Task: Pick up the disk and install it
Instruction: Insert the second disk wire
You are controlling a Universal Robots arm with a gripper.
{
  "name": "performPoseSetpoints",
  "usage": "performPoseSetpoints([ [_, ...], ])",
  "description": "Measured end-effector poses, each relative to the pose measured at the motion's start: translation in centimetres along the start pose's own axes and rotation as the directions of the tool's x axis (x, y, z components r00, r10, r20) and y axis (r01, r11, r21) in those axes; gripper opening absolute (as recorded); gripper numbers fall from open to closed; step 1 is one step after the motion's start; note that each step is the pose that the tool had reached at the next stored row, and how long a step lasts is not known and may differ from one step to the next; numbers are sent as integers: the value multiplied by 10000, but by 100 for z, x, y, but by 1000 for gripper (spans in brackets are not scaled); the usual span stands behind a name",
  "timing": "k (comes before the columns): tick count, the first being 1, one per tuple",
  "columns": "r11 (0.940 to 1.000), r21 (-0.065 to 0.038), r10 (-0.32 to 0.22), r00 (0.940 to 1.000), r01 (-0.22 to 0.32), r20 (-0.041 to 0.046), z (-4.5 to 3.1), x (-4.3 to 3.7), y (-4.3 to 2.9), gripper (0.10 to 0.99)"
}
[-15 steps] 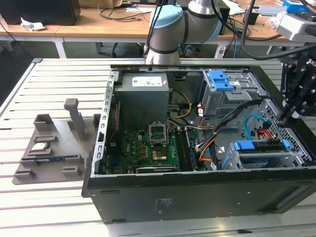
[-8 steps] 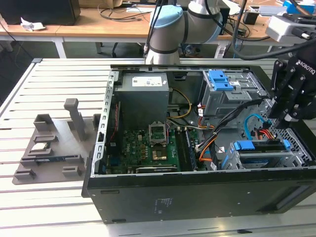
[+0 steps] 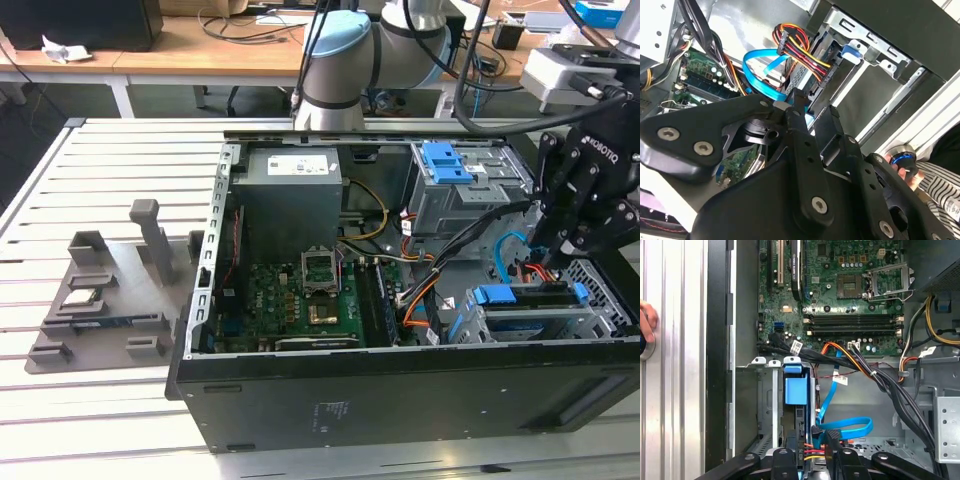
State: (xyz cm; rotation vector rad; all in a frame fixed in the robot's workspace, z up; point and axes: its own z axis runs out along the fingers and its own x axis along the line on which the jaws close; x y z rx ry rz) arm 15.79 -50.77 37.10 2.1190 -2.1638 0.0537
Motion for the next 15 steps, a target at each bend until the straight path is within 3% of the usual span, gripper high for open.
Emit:
performPoseSetpoints([
  [3,10000,0,1,10000,-1,1,3,0,4,361],
  [6,10000,0,1,10000,-1,2,8,-1,8,161],
  [11,10000,0,0,10000,0,-17,23,46,8,161],
  [15,10000,0,-11,10000,11,-18,112,61,3,161],
])
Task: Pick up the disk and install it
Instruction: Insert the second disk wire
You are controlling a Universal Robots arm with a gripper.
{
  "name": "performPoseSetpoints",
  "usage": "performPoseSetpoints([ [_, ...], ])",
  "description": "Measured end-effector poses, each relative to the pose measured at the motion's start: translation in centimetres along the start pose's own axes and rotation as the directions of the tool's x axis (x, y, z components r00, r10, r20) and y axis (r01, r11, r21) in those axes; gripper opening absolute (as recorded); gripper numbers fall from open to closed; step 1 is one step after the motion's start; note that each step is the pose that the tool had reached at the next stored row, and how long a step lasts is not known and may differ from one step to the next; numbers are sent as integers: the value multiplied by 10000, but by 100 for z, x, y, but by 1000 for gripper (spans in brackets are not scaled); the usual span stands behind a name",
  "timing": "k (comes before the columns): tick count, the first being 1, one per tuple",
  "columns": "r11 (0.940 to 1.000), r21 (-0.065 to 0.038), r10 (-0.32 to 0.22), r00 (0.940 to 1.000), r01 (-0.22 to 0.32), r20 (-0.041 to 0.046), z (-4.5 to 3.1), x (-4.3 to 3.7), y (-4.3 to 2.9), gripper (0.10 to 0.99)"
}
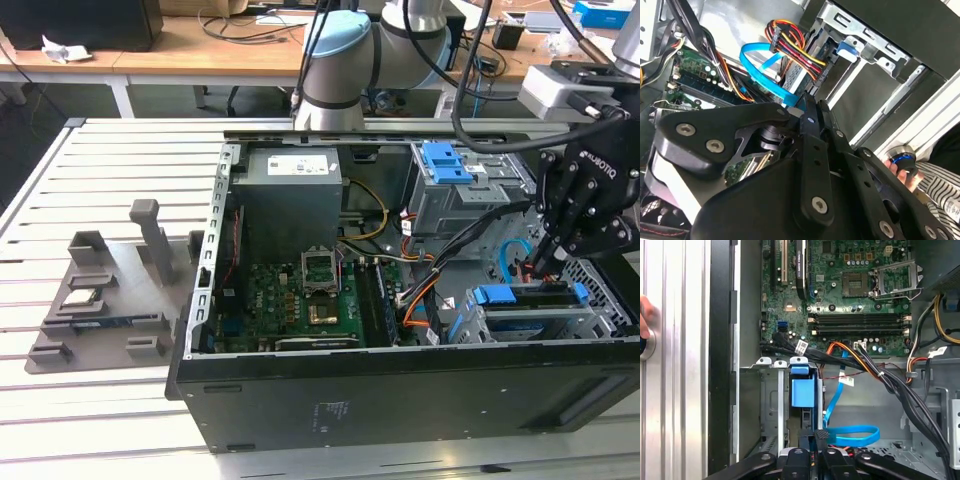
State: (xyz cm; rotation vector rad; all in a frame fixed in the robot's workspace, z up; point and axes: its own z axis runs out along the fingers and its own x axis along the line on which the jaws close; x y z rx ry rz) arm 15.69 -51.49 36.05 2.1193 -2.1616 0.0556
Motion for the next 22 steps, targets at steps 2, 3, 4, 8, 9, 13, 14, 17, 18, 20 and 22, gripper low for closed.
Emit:
performPoseSetpoints([
  [2,10000,0,-6,10000,6,-1,32,-1,-4,161],
  [3,10000,1,-11,10000,11,0,44,1,-7,161],
  [4,10000,2,-16,10000,16,-3,53,3,-9,161],
  [8,10000,3,-28,10000,28,0,96,13,-21,161],
  [9,10000,4,-29,10000,29,-1,102,13,-23,161],
  [13,10000,4,-34,10000,34,-1,126,10,-31,161],
  [14,10000,4,-36,10000,36,-2,135,9,-34,161],
  [17,10000,4,-40,10000,40,-5,150,8,-37,161],
  [18,10000,4,-40,10000,40,-5,154,8,-38,161],
  [20,10000,4,-40,10000,40,-6,162,7,-38,161],
  [22,10000,4,-41,10000,41,-5,170,6,-38,161],
])
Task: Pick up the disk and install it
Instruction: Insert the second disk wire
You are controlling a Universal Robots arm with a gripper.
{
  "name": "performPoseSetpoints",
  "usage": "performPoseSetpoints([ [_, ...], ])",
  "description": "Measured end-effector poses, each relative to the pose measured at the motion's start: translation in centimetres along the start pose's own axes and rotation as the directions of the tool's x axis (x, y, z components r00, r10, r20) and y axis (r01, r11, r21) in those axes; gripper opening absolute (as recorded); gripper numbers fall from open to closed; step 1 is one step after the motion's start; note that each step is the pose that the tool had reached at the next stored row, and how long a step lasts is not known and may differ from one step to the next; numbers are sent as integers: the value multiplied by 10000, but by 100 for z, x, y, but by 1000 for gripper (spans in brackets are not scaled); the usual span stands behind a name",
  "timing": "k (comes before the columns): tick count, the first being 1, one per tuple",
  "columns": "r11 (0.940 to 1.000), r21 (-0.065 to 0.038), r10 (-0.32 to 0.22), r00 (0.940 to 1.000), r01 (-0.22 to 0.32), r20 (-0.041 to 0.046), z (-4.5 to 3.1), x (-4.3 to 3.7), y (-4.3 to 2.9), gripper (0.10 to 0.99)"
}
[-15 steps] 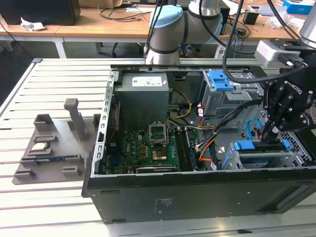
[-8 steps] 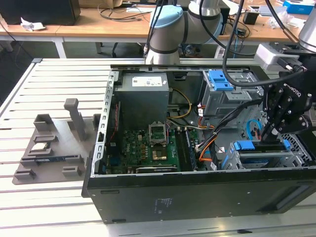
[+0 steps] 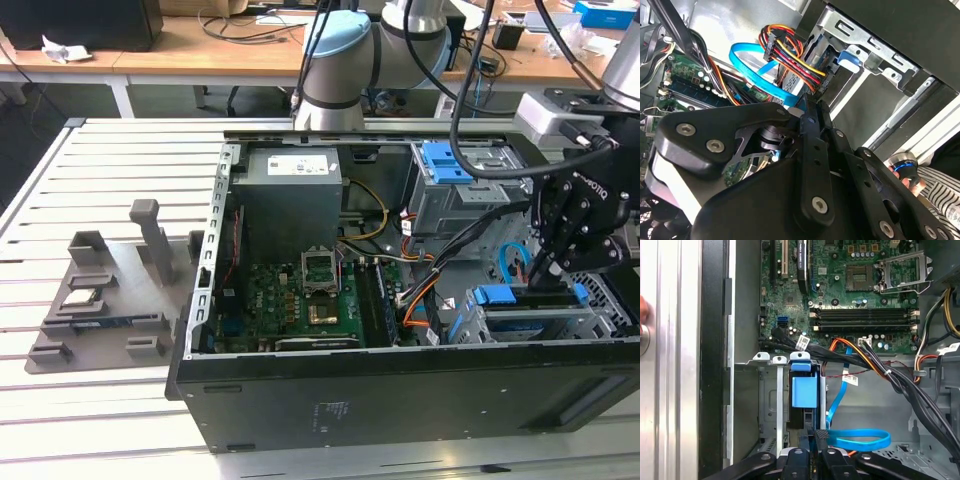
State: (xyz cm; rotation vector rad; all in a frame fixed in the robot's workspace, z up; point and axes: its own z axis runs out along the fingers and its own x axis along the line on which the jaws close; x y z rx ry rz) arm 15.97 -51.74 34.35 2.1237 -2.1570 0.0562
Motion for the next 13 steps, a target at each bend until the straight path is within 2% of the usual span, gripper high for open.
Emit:
performPoseSetpoints([
  [13,10000,-2,0,10000,0,9,53,-1,1,173],
])
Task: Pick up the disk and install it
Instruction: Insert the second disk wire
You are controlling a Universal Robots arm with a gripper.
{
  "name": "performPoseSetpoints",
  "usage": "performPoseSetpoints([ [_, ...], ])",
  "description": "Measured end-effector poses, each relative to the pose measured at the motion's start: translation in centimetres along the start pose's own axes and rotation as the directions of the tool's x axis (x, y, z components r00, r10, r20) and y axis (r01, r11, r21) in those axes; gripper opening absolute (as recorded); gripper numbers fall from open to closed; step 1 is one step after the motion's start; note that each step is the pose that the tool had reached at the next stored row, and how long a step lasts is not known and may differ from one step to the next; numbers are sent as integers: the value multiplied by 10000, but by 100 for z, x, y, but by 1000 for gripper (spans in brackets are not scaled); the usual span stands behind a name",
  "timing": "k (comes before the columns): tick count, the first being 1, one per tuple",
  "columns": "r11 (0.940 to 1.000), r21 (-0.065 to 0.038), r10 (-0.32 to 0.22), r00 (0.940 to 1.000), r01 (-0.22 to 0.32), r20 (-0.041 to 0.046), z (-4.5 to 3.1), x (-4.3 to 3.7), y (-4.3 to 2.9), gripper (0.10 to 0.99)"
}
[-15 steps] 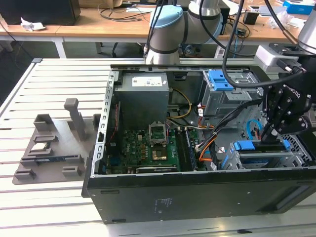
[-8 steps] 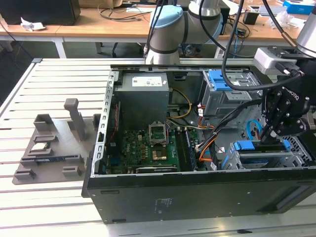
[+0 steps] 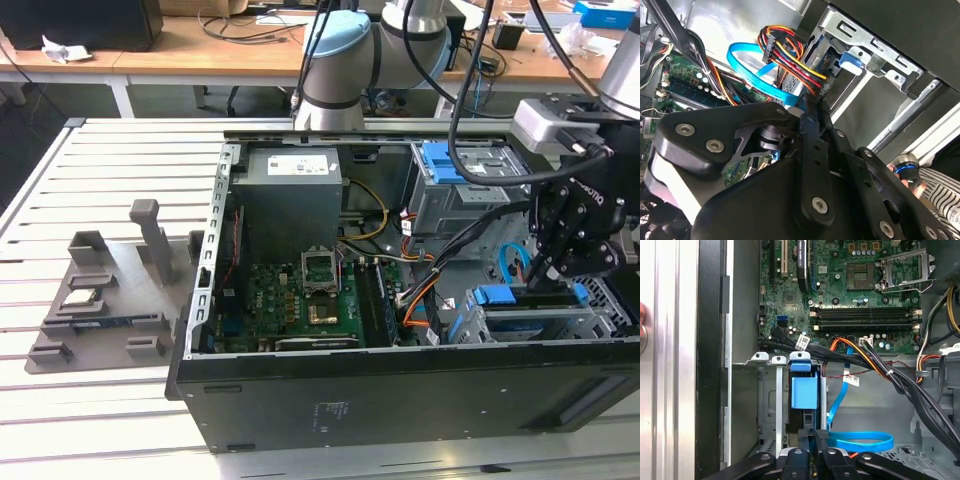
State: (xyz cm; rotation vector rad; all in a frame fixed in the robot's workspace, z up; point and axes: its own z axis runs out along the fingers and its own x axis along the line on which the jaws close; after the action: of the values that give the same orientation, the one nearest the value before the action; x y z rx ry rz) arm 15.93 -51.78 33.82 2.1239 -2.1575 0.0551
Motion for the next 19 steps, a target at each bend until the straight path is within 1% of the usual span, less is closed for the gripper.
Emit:
performPoseSetpoints([
  [1,10000,1,1,10000,-1,-3,-1,0,0,173],
  [2,10000,2,1,10000,-1,-3,-12,1,1,235],
  [3,10000,2,0,10000,0,-2,-38,2,2,235],
  [4,10000,2,1,10000,-1,-5,-69,0,4,235],
  [6,10000,2,1,10000,-1,-9,-174,-5,10,235],
  [8,10000,2,1,10000,-1,-16,-242,-9,13,235],
  [9,10000,2,2,10000,-2,-18,-273,-8,15,157],
  [10,10000,2,1,10000,-1,-22,-373,-5,20,106],
  [11,10000,2,1,10000,-1,-23,-441,-2,24,106],
  [12,10000,2,2,10000,-2,-24,-479,0,27,106],
  [15,10000,2,2,10000,-2,-24,-538,5,29,106],
  [19,10000,2,1,10000,-1,-22,-550,6,30,106],
])
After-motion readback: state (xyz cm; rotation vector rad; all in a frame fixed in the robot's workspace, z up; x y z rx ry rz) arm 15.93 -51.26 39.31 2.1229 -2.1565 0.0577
